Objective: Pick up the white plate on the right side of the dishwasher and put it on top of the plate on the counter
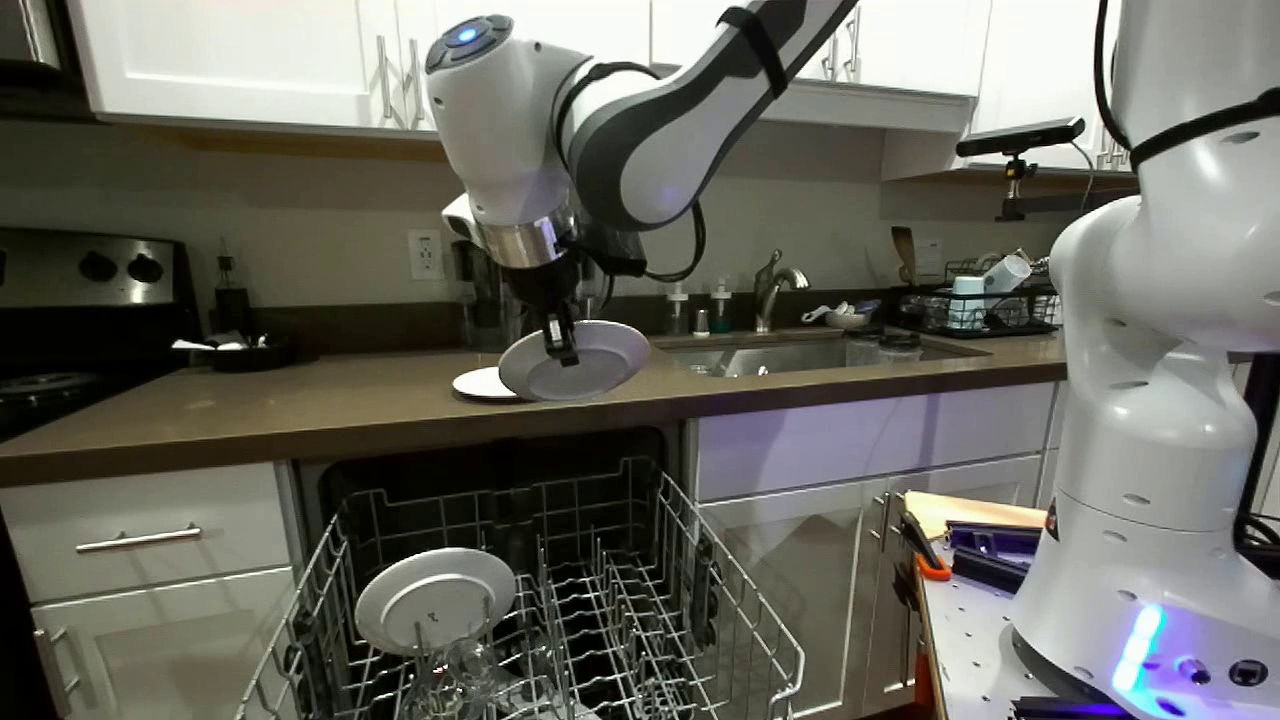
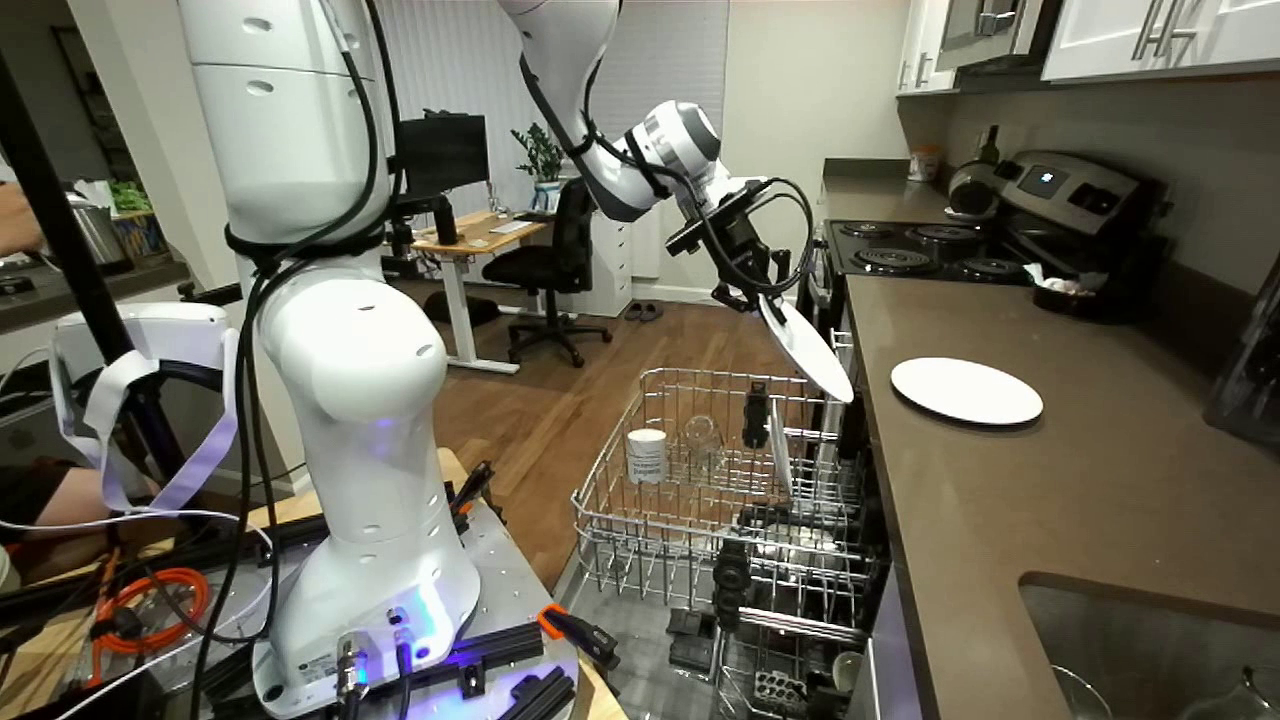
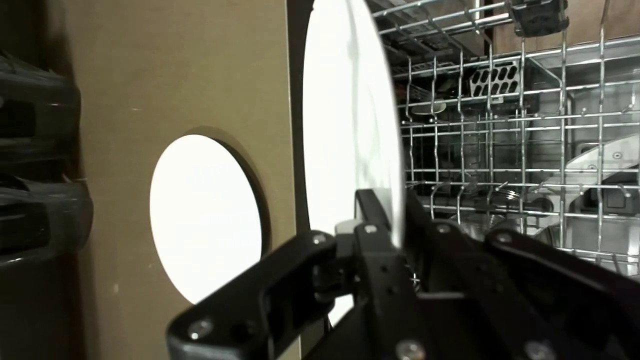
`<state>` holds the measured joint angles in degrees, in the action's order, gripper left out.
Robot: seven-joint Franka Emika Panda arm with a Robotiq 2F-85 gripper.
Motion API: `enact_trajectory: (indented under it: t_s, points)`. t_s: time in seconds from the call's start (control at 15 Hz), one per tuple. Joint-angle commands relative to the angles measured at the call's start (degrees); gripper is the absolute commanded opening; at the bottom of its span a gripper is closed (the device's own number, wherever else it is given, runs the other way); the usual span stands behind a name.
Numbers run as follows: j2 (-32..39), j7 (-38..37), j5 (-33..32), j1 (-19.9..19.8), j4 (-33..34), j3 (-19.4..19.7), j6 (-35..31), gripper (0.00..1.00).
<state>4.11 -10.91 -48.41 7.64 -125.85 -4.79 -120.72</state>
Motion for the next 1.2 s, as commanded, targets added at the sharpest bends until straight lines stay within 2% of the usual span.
enact_trajectory:
  t_s: [0.0,0.73,1.13]
  points:
    - [2.3,-0.7,-3.9,-0.1,4.1,-0.2,3.3,0.09]
    - [12.1,-1.7,-14.5,-1.3,13.4,3.7,2.8,0.09]
    - [19.8,-7.9,-18.4,-2.1,20.6,6.2,2.3,0.09]
